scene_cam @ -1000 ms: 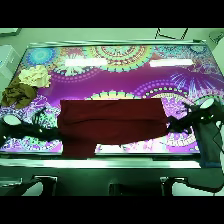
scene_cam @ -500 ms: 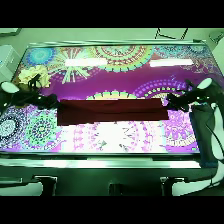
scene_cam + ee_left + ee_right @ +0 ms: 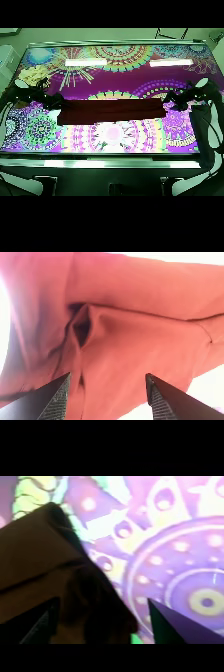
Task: Fold the clothes and pants, and hang the long-sleeved shirts on hangers.
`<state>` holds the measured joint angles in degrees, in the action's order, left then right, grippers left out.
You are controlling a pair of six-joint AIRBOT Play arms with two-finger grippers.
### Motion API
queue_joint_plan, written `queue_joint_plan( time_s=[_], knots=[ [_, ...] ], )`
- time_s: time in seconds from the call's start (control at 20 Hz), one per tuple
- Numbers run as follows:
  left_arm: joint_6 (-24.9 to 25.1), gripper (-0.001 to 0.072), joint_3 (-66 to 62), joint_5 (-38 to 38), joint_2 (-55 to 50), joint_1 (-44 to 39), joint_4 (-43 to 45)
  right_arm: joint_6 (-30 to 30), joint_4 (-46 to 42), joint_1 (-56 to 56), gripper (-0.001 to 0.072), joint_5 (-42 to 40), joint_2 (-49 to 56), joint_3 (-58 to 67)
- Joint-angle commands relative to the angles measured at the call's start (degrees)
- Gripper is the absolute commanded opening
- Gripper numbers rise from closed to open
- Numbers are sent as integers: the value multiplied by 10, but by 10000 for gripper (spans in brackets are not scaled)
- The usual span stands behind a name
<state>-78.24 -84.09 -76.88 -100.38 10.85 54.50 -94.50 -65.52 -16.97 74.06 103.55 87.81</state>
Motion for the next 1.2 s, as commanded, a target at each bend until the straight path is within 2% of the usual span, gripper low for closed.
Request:
queue_joint_plan(
  time_s=[0.0, 0.2, 0.3, 0.35, 0.4, 0.45, 0.5, 0.55, 0.7, 0.85, 0.9, 1.0, 1.15],
  knots=[
    [2, 529, -10, -24, 19, 18, -7, 30, 32, -26, 706, 59, 16, 5],
    [7, 528, -10, -22, 53, 3, -78, 36, 120, 0, 709, 16, 51, 5],
    [20, 528, -10, -20, 66, -15, -118, 3, 124, 17, 670, 10, 67, 5],
    [20, 528, -10, -16, 69, -26, -127, -5, 126, 24, 627, 13, 73, 5],
    [20, 528, -10, -11, 70, -38, -127, -6, 126, 30, 474, 17, 76, 5],
    [20, 526, -9, -3, 68, -52, -127, 2, 132, 30, 223, 22, 75, 5],
    [20, 511, -8, 10, 67, -67, -127, 19, 152, 28, 42, 30, 71, 7],
    [19, 433, -8, 30, 65, -85, -127, 43, 164, 27, 38, 35, 58, 9],
    [19, 122, -8, 116, 45, -158, -127, 79, 178, 32, 37, 49, -18, 18],
    [13, 76, -8, 203, 2, -261, -132, 94, 206, 50, 37, 83, -114, 17],
    [2, 44, -8, 216, -13, -290, -141, 94, 205, 60, 37, 90, -146, 17],
    [-1, 44, -6, 231, -36, -342, -175, 94, 205, 79, 38, 106, -212, 17],
    [-56, 26, -4, 302, -71, -415, -243, 81, 205, 110, 38, 109, -291, 17]
  ],
)
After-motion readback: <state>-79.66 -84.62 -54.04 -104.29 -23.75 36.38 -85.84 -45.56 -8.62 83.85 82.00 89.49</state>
